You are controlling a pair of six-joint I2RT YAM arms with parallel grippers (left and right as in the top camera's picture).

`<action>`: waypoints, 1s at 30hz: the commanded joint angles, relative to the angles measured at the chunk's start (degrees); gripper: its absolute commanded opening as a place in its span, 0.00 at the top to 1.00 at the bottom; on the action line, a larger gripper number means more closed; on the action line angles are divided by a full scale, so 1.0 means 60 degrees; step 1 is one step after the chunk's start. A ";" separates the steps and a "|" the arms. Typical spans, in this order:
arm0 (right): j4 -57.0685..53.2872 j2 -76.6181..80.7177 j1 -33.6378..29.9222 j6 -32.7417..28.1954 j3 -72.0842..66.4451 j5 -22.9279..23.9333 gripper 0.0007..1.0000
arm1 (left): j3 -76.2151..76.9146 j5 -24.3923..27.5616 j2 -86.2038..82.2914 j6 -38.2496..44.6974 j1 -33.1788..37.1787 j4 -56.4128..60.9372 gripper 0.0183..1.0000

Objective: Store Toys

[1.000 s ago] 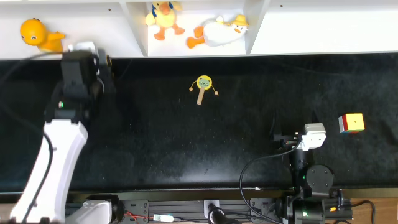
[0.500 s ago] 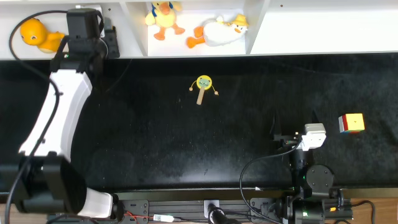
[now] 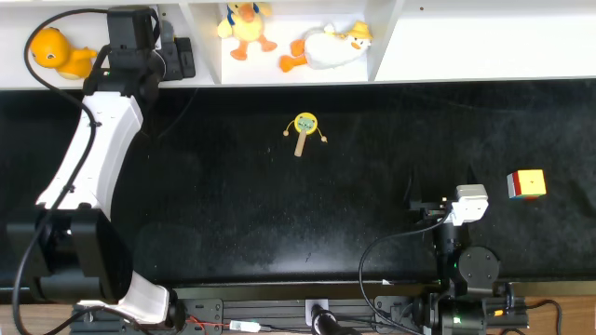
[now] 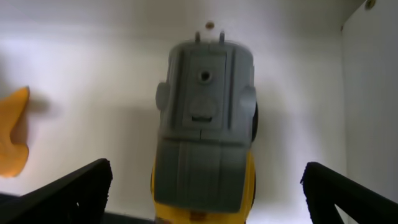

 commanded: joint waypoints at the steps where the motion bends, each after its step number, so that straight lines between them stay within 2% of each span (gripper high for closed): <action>1: 0.0047 -0.0069 -0.0025 0.0047 -0.0127 0.0007 0.00 | -0.0029 -0.0015 -0.0557 0.0091 0.0058 -0.0368 0.00; 6: 0.0044 -0.0069 -0.0029 0.0047 -0.0131 0.0007 0.01 | -0.1446 -0.0084 -0.1661 0.0087 0.0058 -0.0386 0.00; 13: 0.0047 -0.0069 -0.0029 0.0047 -0.0131 0.0007 0.00 | -0.4630 -0.0251 -0.5089 0.0087 0.0066 -0.0423 0.00; 15: 0.0044 -0.0069 -0.0029 0.0047 -0.0131 0.0007 0.01 | -0.5559 -0.0204 -0.6342 0.0087 0.0066 0.0361 0.00; 19: 0.0047 -0.0069 -0.0029 0.0047 -0.0131 0.0007 0.01 | -0.7883 0.0608 -0.9020 0.0393 0.0044 0.3785 0.00; 22: 0.0044 -0.0069 -0.0025 0.0047 -0.0131 0.0007 0.00 | -0.9712 0.0976 -1.1096 0.0510 0.0015 0.5490 0.00; 25: 0.0047 -0.0069 -0.0029 0.0047 -0.0131 0.0007 0.00 | -1.1154 0.1395 -1.2848 0.0517 -0.0160 0.6317 0.00; 30: 0.0044 -0.0069 -0.0025 0.0047 -0.0131 0.0007 0.00 | -1.2881 0.2160 -1.4637 0.0692 -0.0295 0.6400 0.00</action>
